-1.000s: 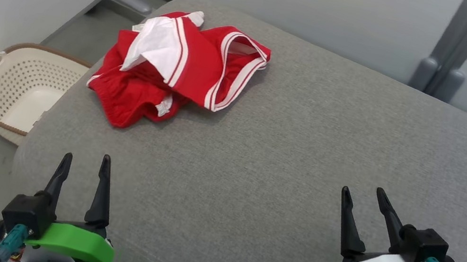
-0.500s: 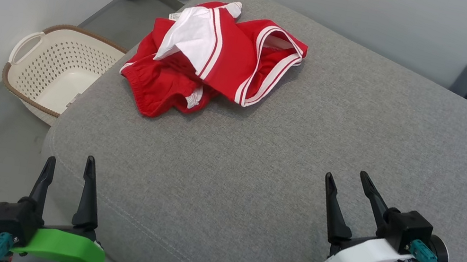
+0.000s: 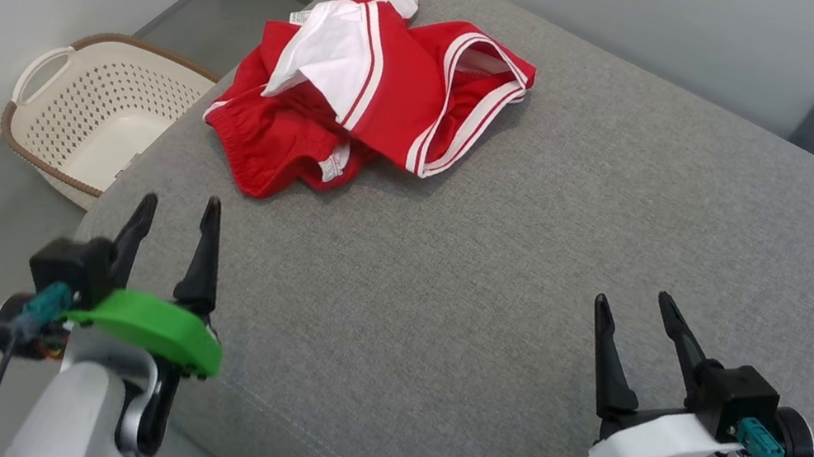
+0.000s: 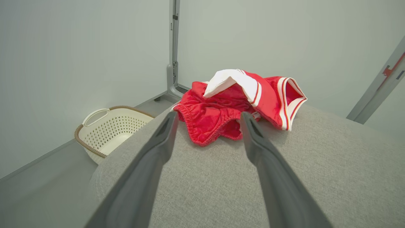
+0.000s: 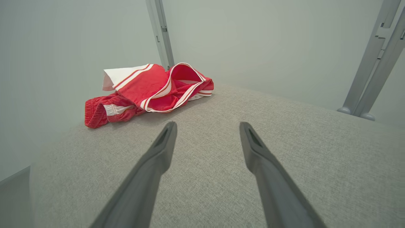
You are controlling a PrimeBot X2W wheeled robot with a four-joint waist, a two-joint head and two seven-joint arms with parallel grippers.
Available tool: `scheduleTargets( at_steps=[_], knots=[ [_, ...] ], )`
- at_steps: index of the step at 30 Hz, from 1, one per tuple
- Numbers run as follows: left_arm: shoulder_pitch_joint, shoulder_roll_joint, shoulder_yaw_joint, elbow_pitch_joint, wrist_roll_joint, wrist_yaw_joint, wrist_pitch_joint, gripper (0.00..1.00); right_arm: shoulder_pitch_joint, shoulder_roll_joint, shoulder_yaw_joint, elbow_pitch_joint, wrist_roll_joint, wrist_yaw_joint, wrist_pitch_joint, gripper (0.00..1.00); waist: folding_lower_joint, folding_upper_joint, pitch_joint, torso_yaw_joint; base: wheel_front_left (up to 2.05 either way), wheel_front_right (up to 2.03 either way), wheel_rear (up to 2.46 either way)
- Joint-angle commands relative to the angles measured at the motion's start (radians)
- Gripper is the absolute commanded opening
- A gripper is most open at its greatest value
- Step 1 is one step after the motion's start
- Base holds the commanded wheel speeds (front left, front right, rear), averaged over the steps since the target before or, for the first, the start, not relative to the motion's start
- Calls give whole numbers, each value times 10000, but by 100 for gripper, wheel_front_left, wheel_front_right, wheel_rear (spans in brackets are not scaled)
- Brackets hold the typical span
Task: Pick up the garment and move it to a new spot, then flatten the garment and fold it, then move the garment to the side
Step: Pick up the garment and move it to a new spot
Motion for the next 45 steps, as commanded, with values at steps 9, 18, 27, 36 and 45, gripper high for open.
scheduleTargets(
  at_steps=[9,18,27,36,45],
  knots=[
    [-4072,68,366,2893,-1406,-418,1094,100,-287,-47,197,-1288,-857,-6,931,100,0,0,1529,-1238,0,0,0],
    [-6833,638,821,4871,-2510,-636,2431,100,-405,-43,367,-2461,-1466,-6,1648,100,0,0,3149,-2622,0,0,0],
    [-7960,1438,924,6300,-2585,-178,3526,100,-200,-37,240,-3121,-1600,-6,1772,100,0,0,4041,-3596,0,0,0],
    [-8103,1573,503,7442,-2176,878,4410,0,-164,-35,198,-3011,-1422,-6,1556,100,0,0,3911,-3790,0,0,0],
    [-8067,1565,213,7447,-1980,764,4002,0,-232,-37,391,-2535,-1023,-6,1315,100,0,0,3180,-3572,0,0,0]
  ],
)
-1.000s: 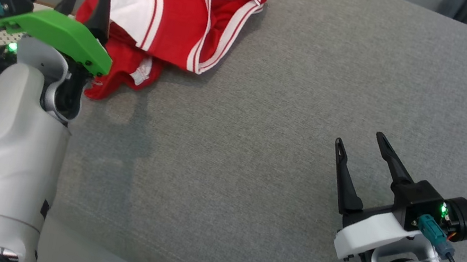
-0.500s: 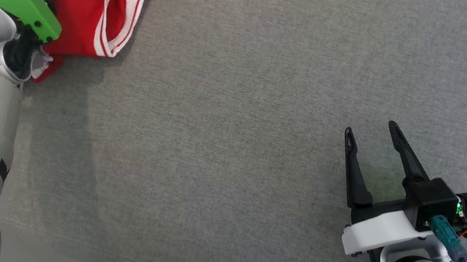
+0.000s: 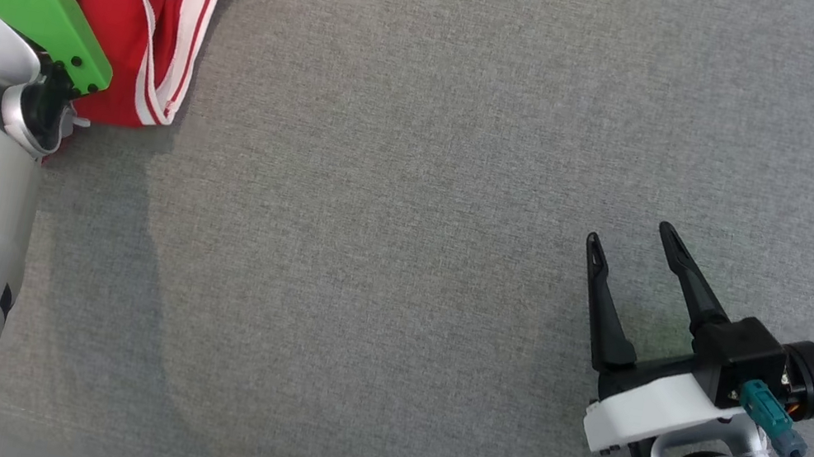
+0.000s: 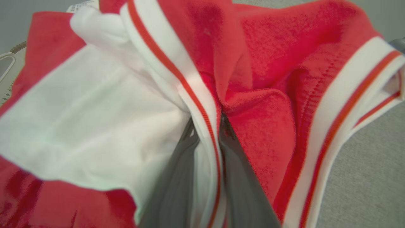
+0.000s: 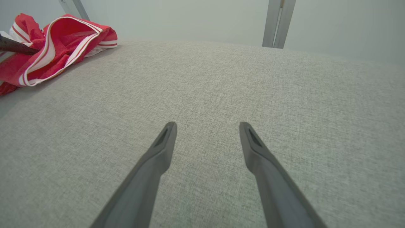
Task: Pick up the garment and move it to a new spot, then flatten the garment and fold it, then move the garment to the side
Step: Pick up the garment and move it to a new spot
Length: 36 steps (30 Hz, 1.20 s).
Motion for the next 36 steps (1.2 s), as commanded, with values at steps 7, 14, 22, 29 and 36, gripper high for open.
scheduleTargets(
  at_steps=[7,14,22,29,36],
  knots=[
    [-278,-56,-311,-366,343,-87,-1106,0,-48,-25,169,583,504,-6,-384,100,0,0,-1296,219,0,0,0],
    [-897,-270,-874,-1083,774,-480,-1677,0,85,-25,350,1293,1143,-6,-860,100,0,0,-2634,-219,0,0,0],
    [-1215,-1021,-1530,-2212,773,-1001,-1657,0,273,-26,271,1706,1538,-6,-1159,100,0,0,-3503,-1460,0,0,0],
    [-630,-1511,-2388,-3412,301,-1251,-1396,0,90,-26,255,1725,1653,-6,-1249,100,0,0,-3358,-2890,0,0,0],
    [615,-1545,-4163,-4441,-522,-1260,-746,0,-113,-20,197,1773,1763,-6,-1399,100,0,0,-2850,-4099,0,0,0]
  ],
)
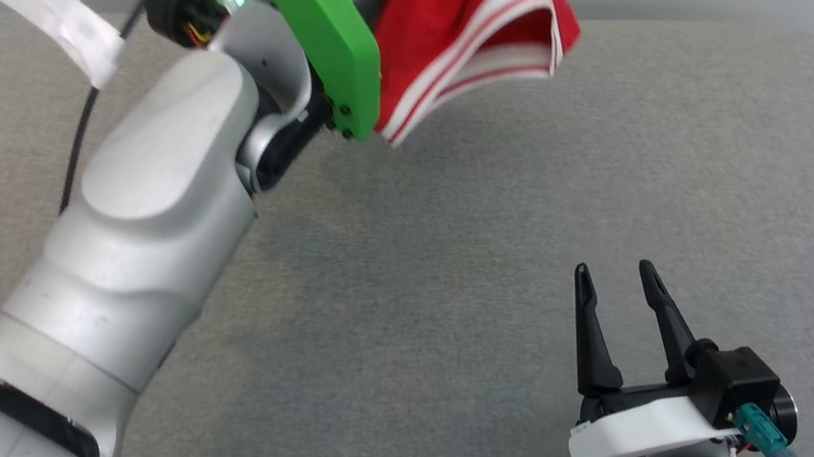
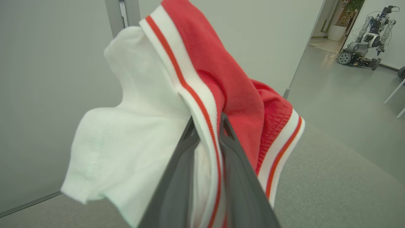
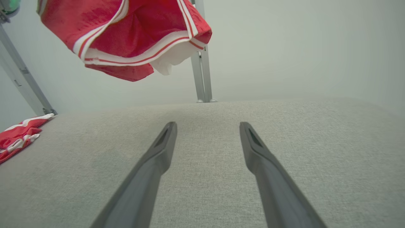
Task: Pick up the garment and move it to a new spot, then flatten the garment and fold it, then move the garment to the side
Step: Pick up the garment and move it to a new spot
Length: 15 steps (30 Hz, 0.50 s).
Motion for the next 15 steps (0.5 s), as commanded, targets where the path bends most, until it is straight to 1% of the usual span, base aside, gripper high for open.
scheduleTargets(
  at_steps=[1,5,7,10,12,13,15],
  knots=[
    [384,35,-294,-121,-163,110,29,0,-154,-12,19,33,67,-6,-88,100,0,-1,413,-1225,0,0,0],
    [1180,43,-1107,-114,-436,282,83,0,-209,-9,23,130,139,-7,-209,100,0,-1,579,-1652,0,0,0],
    [1566,45,-1381,120,-503,409,118,0,-217,-9,60,181,171,-7,-261,100,0,-1,614,-1797,0,0,0],
    [2055,44,-1588,504,-768,476,72,0,-227,-7,105,263,211,-7,-322,100,0,-1,620,-1910,0,0,0],
    [2332,44,-1701,827,-827,575,48,46,-223,-10,96,319,227,-7,-353,100,0,-1,600,-1913,0,0,0],
    [2506,44,-1753,989,-917,597,100,100,-206,-9,86,346,240,-7,-369,100,0,-1,572,-1887,0,0,0],
    [2696,42,-1744,1101,-1107,638,-51,100,-160,-9,75,385,270,-7,-404,100,0,-1,499,-1778,0,0,0]
  ],
)
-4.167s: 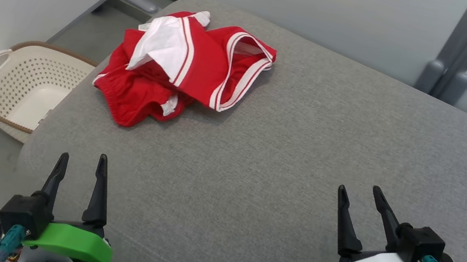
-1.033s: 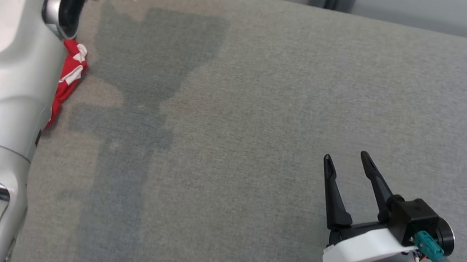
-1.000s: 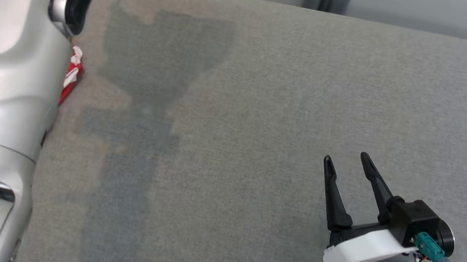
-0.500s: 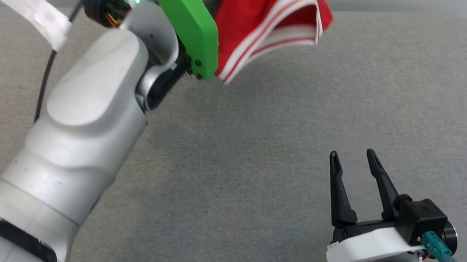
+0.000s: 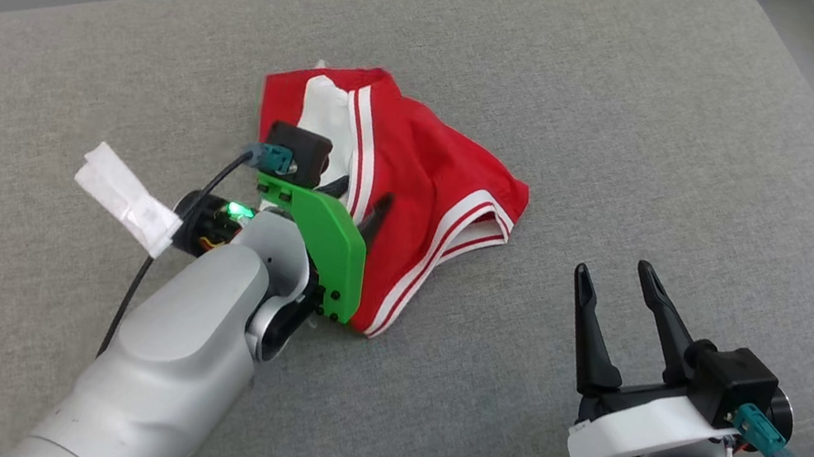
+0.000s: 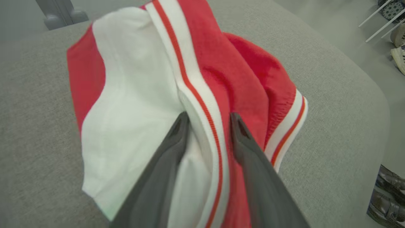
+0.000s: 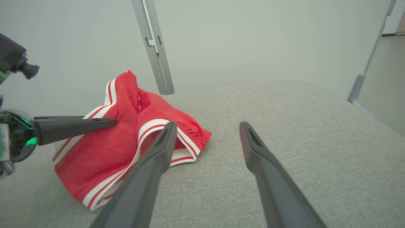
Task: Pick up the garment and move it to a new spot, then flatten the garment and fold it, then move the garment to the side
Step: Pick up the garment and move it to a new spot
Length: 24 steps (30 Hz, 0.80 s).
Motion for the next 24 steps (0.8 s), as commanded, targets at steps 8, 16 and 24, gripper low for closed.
scheduleTargets(
  at_steps=[8,16,24],
  knots=[
    [1011,158,458,-555,-792,-76,-1475,100,221,-12,-104,152,-96,-7,-71,100,0,-1,-590,882,0,0,0],
    [2308,1155,1105,-2040,-503,238,-3607,100,537,-18,-576,-23,-321,-7,142,100,0,-1,-1107,1917,0,0,0],
    [4145,1807,2569,-4170,159,623,-4026,100,811,-12,-1203,-257,-476,-7,322,100,0,-1,-1288,2812,0,0,0]
  ],
)
